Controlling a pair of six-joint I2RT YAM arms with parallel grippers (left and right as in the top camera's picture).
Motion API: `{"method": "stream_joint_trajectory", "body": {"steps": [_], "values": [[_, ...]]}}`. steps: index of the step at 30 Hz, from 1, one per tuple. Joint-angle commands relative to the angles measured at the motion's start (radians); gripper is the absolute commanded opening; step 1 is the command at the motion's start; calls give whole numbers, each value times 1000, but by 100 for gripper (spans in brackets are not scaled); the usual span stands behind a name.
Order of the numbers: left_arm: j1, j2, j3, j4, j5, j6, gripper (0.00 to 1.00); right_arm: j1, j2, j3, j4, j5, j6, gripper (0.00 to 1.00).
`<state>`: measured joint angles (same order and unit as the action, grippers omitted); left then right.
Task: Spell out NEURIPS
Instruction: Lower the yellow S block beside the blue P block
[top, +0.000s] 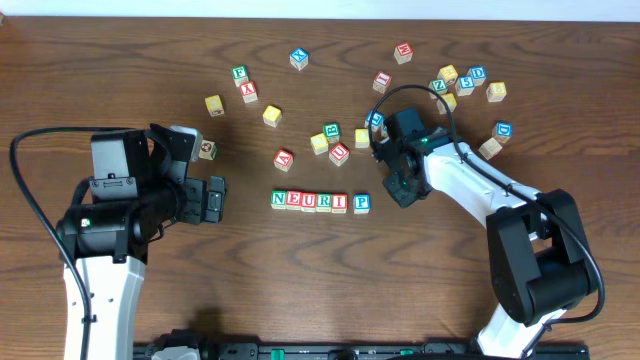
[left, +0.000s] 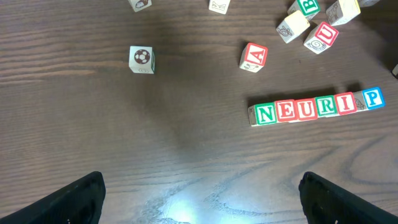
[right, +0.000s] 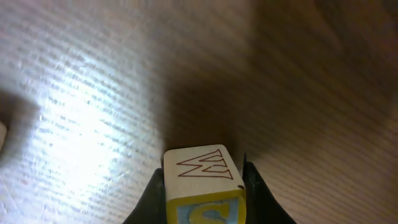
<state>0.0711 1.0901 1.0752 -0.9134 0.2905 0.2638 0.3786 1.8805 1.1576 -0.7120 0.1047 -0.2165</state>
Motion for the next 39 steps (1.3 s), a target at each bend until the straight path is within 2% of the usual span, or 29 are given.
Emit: {"method": "stream_joint_trajectory", "body": {"steps": [1, 13, 21, 29, 39], "values": [[5, -6, 20, -2, 12, 13, 98, -6, 10, -6, 14, 31, 106, 1], [5, -6, 20, -2, 12, 13, 98, 3, -15, 13, 20, 42, 348, 1], [5, -6, 20, -2, 12, 13, 98, 74, -55, 13, 23, 34, 578, 1], [4, -6, 20, -2, 12, 13, 98, 179, -55, 13, 43, 46, 606, 1], [4, -6, 20, -2, 12, 13, 98, 181, -55, 13, 35, 54, 624, 1]]}}
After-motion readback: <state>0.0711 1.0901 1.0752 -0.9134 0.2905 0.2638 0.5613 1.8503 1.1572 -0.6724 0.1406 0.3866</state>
